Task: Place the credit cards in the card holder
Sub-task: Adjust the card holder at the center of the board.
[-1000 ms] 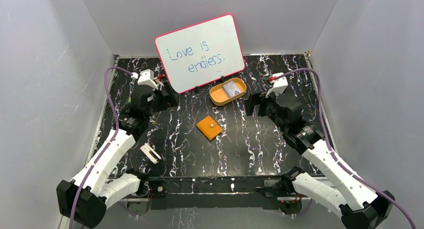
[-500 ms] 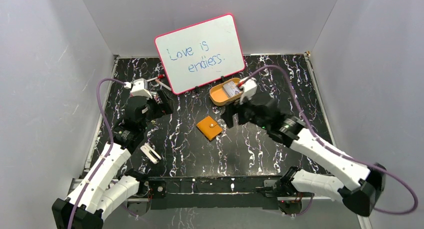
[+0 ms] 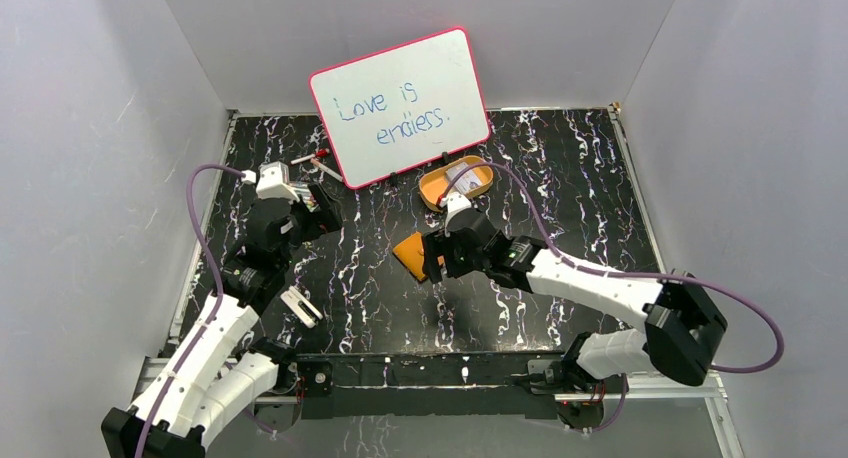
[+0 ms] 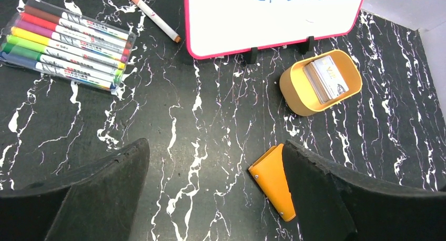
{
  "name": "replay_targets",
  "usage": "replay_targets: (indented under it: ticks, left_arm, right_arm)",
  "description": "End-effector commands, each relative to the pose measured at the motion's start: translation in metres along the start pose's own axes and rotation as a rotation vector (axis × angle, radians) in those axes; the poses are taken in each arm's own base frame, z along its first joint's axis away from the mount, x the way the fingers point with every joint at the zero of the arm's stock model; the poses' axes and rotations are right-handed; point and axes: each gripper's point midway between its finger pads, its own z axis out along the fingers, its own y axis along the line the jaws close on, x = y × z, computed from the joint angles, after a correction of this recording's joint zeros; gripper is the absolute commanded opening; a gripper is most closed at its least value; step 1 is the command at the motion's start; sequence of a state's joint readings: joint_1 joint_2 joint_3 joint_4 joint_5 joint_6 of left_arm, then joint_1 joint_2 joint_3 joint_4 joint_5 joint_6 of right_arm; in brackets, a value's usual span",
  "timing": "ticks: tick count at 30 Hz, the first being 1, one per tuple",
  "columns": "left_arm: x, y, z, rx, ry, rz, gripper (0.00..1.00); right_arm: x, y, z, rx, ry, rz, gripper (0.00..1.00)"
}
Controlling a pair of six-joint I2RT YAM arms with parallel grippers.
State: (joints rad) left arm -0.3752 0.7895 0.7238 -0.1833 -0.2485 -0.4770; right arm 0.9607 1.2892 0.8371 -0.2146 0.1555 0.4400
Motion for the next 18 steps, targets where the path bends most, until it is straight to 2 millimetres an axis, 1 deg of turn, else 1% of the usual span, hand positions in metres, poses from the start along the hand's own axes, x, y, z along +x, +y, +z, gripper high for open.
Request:
replay_targets:
  ticks: [1,3,6,8,11,13,16,18]
  left_arm:
    - [-0.011,0.003,-0.006,-0.013,-0.056,-0.009,0.93]
    - [-0.01,0.002,-0.006,-0.005,-0.054,-0.007,0.92]
    - [-0.007,-0.004,-0.005,0.025,-0.04,-0.005,0.93]
    - [-0.003,-0.009,-0.004,0.053,-0.022,-0.001,0.92]
    - [0.005,-0.02,-0.002,0.104,0.019,0.01,0.91]
    - [0.011,-0.026,-0.001,0.131,0.048,0.015,0.9]
    - [0.021,-0.033,0.001,0.158,0.107,-0.009,0.88]
    - [0.031,-0.038,0.001,0.172,0.161,-0.039,0.86]
  right_arm:
    - [-0.005,0.019,0.012,-0.09,-0.029,0.086,0.82]
    - [-0.004,0.021,0.017,-0.097,-0.027,0.1,0.81]
    - [-0.007,0.012,0.026,-0.051,-0.035,0.12,0.81]
    - [-0.015,0.002,0.03,-0.041,-0.049,0.172,0.81]
    - [-0.031,-0.014,0.036,-0.053,-0.099,0.244,0.77]
    - [-0.041,-0.019,0.042,-0.043,-0.121,0.208,0.75]
    - [-0.045,-0.029,0.055,0.0,-0.094,0.138,0.72]
    - [-0.047,-0.037,0.063,0.014,-0.084,0.146,0.69]
